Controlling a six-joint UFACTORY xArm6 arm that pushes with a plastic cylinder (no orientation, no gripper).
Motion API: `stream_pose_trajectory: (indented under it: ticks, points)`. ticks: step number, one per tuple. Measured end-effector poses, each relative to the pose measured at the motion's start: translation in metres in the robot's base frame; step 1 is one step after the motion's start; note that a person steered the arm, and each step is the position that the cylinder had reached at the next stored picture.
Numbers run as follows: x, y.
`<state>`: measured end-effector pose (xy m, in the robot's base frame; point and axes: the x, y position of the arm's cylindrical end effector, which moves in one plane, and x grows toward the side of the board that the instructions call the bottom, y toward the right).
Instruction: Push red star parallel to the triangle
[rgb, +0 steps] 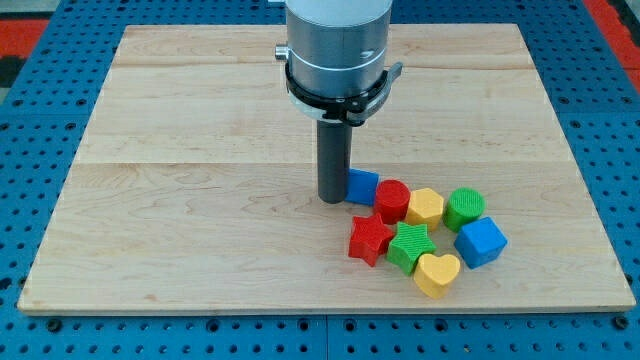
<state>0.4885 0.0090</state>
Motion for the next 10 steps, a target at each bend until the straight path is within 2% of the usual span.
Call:
stream_pose_trajectory:
  ticks: [1, 2, 3, 4, 5, 6, 7, 9, 10]
  points:
    - [0.022, -0.022]
    - [0.077, -0.053]
    - [0.129, -0.053]
    - [0.13, -0.013]
    - [0.109, 0.051]
    - [0.091, 0.065]
    - [0.073, 0.054]
    - [0.03, -0.037]
    - [-0.005, -0.061]
